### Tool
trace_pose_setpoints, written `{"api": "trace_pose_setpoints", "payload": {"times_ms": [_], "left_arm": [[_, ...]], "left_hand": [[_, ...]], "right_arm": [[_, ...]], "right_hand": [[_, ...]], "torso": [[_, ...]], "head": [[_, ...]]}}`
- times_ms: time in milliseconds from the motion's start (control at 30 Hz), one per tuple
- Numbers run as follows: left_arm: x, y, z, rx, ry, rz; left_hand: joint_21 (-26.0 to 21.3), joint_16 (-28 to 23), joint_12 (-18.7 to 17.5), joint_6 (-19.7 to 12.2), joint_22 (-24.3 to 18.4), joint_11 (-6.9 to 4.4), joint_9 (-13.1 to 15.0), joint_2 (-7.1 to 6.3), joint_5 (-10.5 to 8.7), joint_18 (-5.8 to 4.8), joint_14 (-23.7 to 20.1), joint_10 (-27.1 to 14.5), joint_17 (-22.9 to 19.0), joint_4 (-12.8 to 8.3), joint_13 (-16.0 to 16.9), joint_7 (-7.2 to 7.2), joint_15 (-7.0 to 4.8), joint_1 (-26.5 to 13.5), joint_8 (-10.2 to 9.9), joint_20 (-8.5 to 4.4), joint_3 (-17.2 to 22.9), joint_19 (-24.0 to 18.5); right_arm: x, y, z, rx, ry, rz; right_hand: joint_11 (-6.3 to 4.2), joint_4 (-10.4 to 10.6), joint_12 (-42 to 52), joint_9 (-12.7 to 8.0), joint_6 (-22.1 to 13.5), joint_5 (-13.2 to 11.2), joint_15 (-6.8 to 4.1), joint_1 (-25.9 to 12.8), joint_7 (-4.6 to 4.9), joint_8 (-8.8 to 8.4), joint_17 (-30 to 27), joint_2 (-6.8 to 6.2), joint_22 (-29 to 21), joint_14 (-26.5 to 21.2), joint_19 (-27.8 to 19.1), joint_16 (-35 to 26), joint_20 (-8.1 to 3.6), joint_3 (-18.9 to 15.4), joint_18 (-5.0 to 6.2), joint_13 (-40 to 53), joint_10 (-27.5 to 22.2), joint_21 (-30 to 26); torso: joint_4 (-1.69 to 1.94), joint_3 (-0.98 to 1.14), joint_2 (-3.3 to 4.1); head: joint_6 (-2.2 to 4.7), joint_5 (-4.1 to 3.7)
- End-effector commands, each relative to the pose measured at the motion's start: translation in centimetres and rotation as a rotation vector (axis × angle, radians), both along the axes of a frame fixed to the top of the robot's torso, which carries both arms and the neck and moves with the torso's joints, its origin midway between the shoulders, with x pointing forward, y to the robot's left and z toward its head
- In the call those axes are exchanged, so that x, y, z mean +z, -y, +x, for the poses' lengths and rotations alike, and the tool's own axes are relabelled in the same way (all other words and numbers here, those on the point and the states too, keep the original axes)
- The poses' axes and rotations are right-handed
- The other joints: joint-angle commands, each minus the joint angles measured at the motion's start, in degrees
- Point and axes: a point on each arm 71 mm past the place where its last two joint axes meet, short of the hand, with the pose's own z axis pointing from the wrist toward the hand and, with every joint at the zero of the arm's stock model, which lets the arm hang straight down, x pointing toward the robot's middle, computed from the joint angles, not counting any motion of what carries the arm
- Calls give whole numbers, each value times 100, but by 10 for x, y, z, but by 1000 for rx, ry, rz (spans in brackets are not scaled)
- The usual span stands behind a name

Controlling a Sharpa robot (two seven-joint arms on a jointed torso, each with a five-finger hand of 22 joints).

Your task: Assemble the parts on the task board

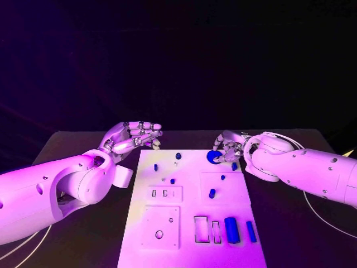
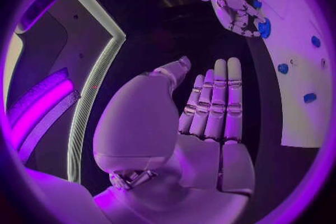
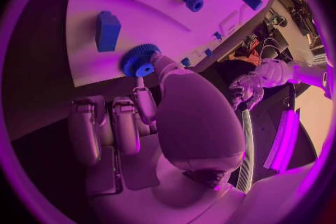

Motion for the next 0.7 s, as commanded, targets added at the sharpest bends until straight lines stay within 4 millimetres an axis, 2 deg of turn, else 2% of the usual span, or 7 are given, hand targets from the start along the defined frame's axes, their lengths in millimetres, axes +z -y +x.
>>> {"api": "trace_pose_setpoints", "payload": {"times_ms": [33, 300, 367, 567, 633, 667, 700], "left_arm": [[1, 3, -1, -22, 6, -7], [1, 2, 0, -22, 4, -6], [1, 2, 0, -22, 4, -5], [1, 2, 0, -22, 3, -5], [1, 2, 0, -23, 3, -5], [1, 2, 0, -23, 3, -5], [1, 2, 0, -23, 3, -5]], "left_hand": [[26, 19, -25, 27, 5, 11, -1, -3, 9, 16, -43, 14, 5, -5, 9, 81, 6, -38, -37, -3, 31, -27], [26, 19, -25, 27, 5, 11, -1, -3, 9, 16, -43, 14, 5, -5, 9, 81, 6, -38, -37, -3, 31, -27], [26, 19, -25, 27, 5, 11, -1, -3, 9, 16, -43, 14, 5, -5, 9, 81, 6, -38, -37, -3, 31, -27], [37, 27, -26, 28, 11, 10, 0, 1, 9, 17, -49, 15, 13, -2, 9, 80, 6, -40, -37, -2, 34, -37], [37, 27, -26, 28, 11, 10, 0, 1, 9, 17, -49, 15, 13, -2, 9, 80, 6, -40, -37, -2, 34, -37], [37, 27, -26, 28, 11, 10, 0, 1, 9, 17, -49, 15, 13, -2, 9, 80, 6, -40, -37, -2, 34, -37], [37, 27, -26, 28, 11, 10, 0, 1, 9, 17, -49, 15, 13, -2, 9, 80, 6, -40, -37, -2, 34, -37]], "right_arm": [[-5, 1, -1, 7, -38, -19], [-9, 3, -2, 7, -50, -39], [-9, 3, -2, 8, -46, -41], [-7, 0, -4, 32, -1, -38], [-6, -2, -5, 45, 23, -34], [-5, -3, -6, 51, 36, -32], [-4, -5, -6, 57, 51, -30]], "right_hand": [[1, -6, 21, -8, 33, 28, 25, 63, 1, 36, 1503, 0, 1287, 587, 404, 21, 44, 39, -99, -1, 24, 28], [0, -24, 28, -10, 47, 45, 24, 95, 0, 44, 1507, -16, 1294, 588, 409, 22, 43, 85, -101, 8, 29, 34], [-1, -41, 42, -18, 64, 118, 24, 133, 1, 49, 1507, -21, 1306, 588, 418, 22, 41, 180, -105, 23, 41, 43], [-35, -154, 170, -55, 287, 461, -2, 253, -31, 107, 1507, -48, 1390, 588, 485, 22, 22, 692, -130, 164, 188, 115], [-57, -190, 204, -62, 378, 440, -21, 255, -56, 132, 1507, -54, 1420, 588, 511, 22, 7, 842, -139, 201, 232, 142], [-79, -218, 245, -68, 450, 325, -40, 245, -80, 153, 1507, -64, 1438, 588, 526, 22, -10, 975, -145, 249, 285, 158], [-93, -233, 260, -69, 490, 310, -51, 232, -98, 168, 1507, -70, 1447, 588, 534, 22, -18, 1041, -148, 266, 305, 167]], "torso": [[-1, -2, -4], [1, 0, -4], [-1, 0, -3], [0, 0, -2], [-1, 1, -2], [-1, 1, -2], [-1, 2, -2]], "head": [[-11, -2], [-26, 4], [-28, 4], [-30, 2], [-32, 1], [-32, 1], [-32, 1]]}}
